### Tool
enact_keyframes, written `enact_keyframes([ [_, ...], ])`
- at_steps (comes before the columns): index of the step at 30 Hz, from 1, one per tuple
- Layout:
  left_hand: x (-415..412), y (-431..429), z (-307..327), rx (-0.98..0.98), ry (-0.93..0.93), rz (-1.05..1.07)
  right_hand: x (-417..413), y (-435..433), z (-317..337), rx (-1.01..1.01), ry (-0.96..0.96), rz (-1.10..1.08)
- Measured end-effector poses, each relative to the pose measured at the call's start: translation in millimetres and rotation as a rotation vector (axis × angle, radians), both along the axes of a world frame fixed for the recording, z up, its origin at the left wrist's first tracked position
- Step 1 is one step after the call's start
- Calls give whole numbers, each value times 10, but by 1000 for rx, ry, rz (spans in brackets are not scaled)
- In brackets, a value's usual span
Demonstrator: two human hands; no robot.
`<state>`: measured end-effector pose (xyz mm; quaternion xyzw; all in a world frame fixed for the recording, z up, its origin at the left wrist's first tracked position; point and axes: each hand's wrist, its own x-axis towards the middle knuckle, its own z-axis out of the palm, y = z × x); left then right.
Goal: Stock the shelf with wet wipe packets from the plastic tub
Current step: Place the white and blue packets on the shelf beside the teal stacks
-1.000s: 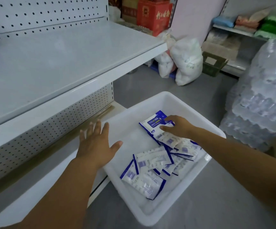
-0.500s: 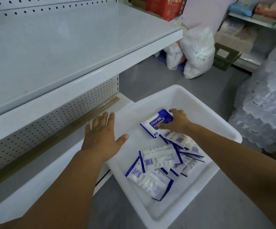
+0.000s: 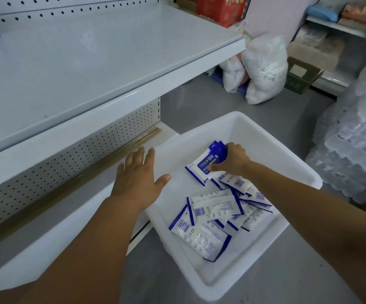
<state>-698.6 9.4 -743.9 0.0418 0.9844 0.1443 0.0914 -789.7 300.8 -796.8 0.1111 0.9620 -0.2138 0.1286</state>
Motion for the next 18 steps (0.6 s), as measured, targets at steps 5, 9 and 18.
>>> enact_keyframes([
  [5, 57, 6, 45, 23, 21, 6, 90, -79, 89, -260, 52, -103],
  [9, 112, 52, 166, 35, 41, -1, 222, -111, 184, -310, 129, -128],
  [18, 280, 295, 576, 471, 44, 108, 666, -125, 917, -591, 349, -129],
])
